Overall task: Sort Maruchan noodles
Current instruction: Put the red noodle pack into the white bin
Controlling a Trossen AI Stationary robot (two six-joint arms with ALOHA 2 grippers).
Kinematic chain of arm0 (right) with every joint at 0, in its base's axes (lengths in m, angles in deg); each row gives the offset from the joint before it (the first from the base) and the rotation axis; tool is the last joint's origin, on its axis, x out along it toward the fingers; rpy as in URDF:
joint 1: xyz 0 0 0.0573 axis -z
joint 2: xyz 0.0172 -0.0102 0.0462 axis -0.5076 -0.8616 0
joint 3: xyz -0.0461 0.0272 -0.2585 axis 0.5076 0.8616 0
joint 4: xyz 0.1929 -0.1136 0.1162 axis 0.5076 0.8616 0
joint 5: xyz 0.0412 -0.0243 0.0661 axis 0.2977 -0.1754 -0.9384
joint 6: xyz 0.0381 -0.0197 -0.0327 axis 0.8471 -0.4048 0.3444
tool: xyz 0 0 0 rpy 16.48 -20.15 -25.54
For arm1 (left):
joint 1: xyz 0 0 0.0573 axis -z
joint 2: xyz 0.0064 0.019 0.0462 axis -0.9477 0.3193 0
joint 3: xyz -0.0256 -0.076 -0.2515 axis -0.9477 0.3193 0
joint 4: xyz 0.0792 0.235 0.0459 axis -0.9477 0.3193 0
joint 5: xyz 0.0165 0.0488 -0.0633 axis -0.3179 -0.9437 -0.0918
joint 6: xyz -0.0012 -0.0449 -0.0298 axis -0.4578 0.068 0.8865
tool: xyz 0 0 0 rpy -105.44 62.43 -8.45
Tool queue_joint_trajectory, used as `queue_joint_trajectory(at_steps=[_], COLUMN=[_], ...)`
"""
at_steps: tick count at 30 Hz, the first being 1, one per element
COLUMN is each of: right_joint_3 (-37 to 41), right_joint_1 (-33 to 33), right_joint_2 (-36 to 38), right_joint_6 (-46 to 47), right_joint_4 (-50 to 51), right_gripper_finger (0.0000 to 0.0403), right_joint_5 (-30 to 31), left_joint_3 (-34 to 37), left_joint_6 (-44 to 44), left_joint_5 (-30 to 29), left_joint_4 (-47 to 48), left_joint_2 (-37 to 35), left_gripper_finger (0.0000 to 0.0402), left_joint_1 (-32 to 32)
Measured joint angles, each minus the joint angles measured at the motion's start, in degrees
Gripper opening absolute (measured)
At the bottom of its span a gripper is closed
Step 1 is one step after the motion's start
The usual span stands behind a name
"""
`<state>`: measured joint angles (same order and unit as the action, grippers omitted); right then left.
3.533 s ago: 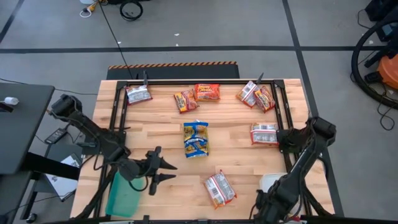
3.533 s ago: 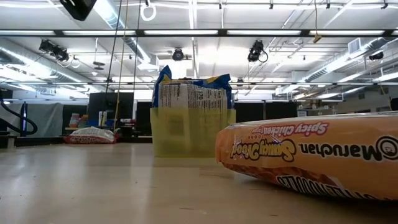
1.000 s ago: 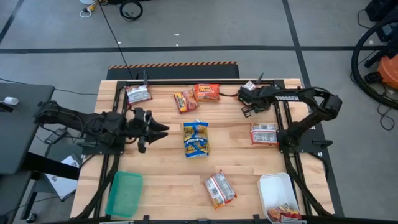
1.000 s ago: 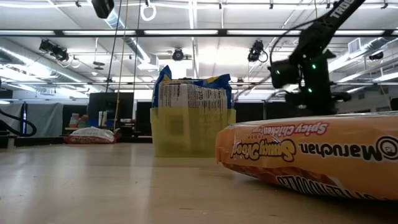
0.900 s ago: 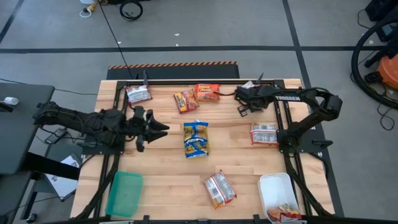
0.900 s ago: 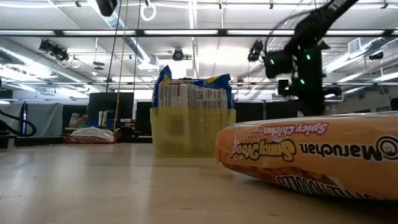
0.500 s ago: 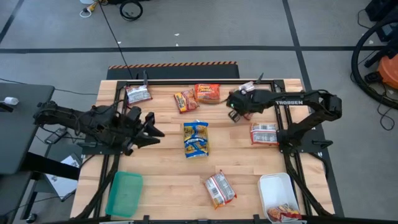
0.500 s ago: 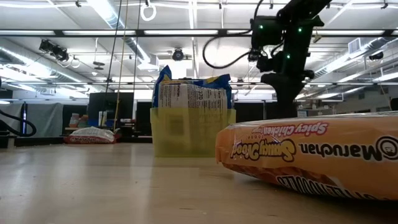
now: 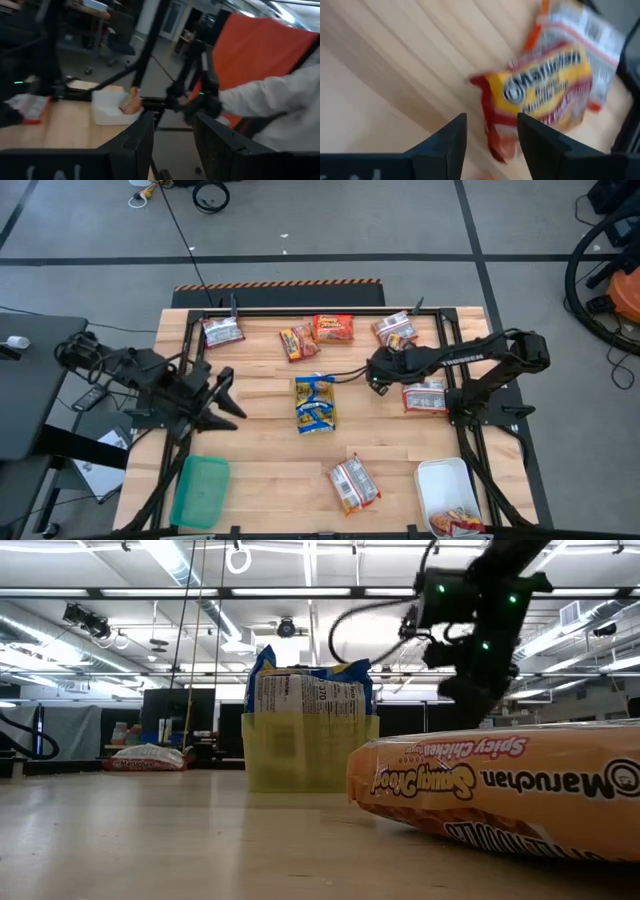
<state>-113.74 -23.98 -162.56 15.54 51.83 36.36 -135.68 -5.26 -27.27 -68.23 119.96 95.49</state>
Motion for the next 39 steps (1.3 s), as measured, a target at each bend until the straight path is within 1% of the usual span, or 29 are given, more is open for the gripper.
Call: queue_joint_trajectory(at_steps=[2,4,6,8,11,12,15,17,19,21,23,25,26,27,29,32,35,39], right_joint_3=[2.15,3.99,5.31,6.59,8.05,8.34,9.08,9.64,10.47,11.19,11.23,11.07,10.65,10.02,7.69,2.19,-5.22,-15.77], right_joint_1=[0.33,0.87,1.82,2.73,3.88,4.47,7.42,9.45,10.82,11.54,11.78,11.76,11.69,11.48,10.72,8.48,5.20,-0.64], right_joint_2=[0.00,0.00,0.00,0.00,0.00,0.00,0.00,0.00,0.00,0.00,0.00,0.16,0.53,1.05,3.06,7.55,12.90,18.88], right_joint_6=[3.00,6.75,7.85,4.14,-4.96,-7.10,-8.51,-8.83,-10.01,-10.37,-10.07,-10.88,-12.19,-14.14,-17.96,-23.48,-26.56,-25.32], right_joint_4=[0.40,0.32,-1.71,-6.23,-13.94,-15.13,-16.16,-16.56,-18.50,-19.58,-19.51,-19.13,-18.25,-17.45,-13.78,-4.77,6.69,22.23], right_gripper_finger=[0.0177,0.0177,0.0177,0.0177,0.0177,0.0176,0.0173,0.0165,0.0150,0.0125,0.0087,0.0038,0.0020,0.0012,0.0011,0.0006,0.0005,0.0004], right_joint_5=[0.03,1.36,2.33,2.07,0.38,0.48,2.32,1.84,-0.09,-2.09,-3.80,-5.13,-6.31,-7.49,-9.69,-14.01,-21.42,-32.23], left_joint_3=[0.00,-0.02,0.02,0.00,0.00,0.00,0.02,0.00,0.00,0.00,0.02,0.13,0.13,0.09,0.08,0.07,0.07,0.07], left_joint_6=[0.64,0.70,-1.24,-2.87,-5.75,-6.68,-8.86,-9.89,-10.76,-11.55,-11.03,-8.74,-7.29,-5.68,-3.84,-3.10,-1.40,-1.04], left_joint_5=[0.01,-0.01,-0.01,0.02,0.08,0.05,0.01,-0.03,-1.87,-6.86,-12.41,-16.77,-19.03,-21.08,-24.25,-28.11,-31.47,-33.19], left_joint_4=[-2.28,-5.90,-8.38,-11.74,-18.37,-20.97,-28.50,-31.50,-32.25,-30.89,-28.48,-26.24,-25.88,-25.52,-24.27,-21.09,-16.40,-11.42], left_joint_2=[0.02,0.33,0.56,1.11,2.60,3.34,5.97,7.58,9.03,10.35,11.43,11.80,11.80,11.69,11.56,11.65,11.63,11.12], left_gripper_finger=[0.0141,0.0141,0.0141,0.0141,0.0141,0.0141,0.0141,0.0141,0.0141,0.0141,0.0141,0.0141,0.0141,0.0141,0.0141,0.0141,0.0141,0.0141], left_joint_1=[1.75,3.58,5.11,6.38,7.86,8.29,8.95,8.87,8.84,8.51,7.61,6.53,5.81,5.14,4.11,3.99,3.77,3.27])
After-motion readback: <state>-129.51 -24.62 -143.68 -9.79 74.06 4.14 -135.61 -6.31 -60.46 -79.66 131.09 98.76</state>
